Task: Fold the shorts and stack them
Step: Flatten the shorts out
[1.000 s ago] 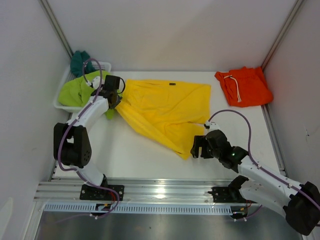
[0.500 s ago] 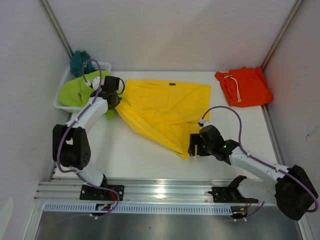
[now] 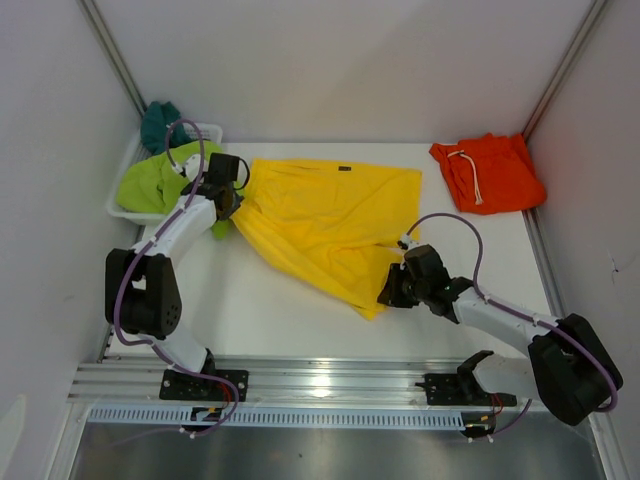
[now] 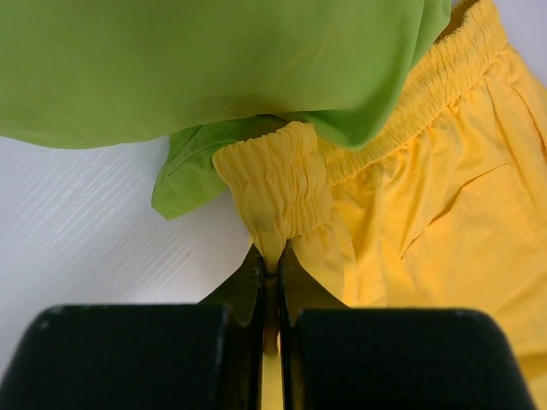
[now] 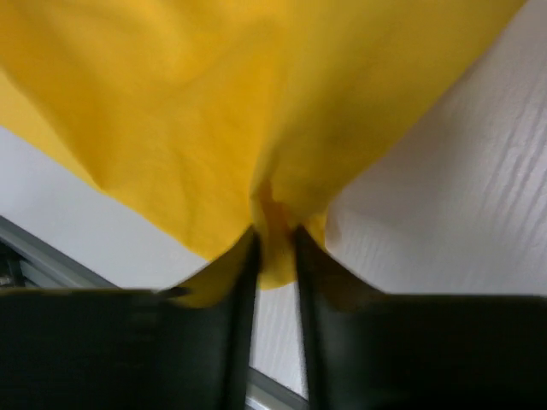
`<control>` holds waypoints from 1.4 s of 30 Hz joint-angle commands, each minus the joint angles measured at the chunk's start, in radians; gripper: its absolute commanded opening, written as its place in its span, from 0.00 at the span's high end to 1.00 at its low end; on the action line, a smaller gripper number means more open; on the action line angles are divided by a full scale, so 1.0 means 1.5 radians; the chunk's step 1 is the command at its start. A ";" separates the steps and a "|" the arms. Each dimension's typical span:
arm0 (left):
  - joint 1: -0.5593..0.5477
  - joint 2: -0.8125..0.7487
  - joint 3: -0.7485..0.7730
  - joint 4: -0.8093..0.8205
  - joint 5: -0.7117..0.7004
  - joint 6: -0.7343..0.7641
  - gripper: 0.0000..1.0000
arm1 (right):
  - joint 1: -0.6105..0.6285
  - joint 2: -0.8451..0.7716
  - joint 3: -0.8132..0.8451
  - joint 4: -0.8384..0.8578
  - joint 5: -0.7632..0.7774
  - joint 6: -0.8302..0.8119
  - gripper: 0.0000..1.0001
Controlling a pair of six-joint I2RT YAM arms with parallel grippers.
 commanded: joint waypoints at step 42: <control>-0.004 -0.027 -0.009 0.030 -0.019 0.025 1.00 | -0.250 0.136 0.162 0.073 -0.135 -0.033 0.32</control>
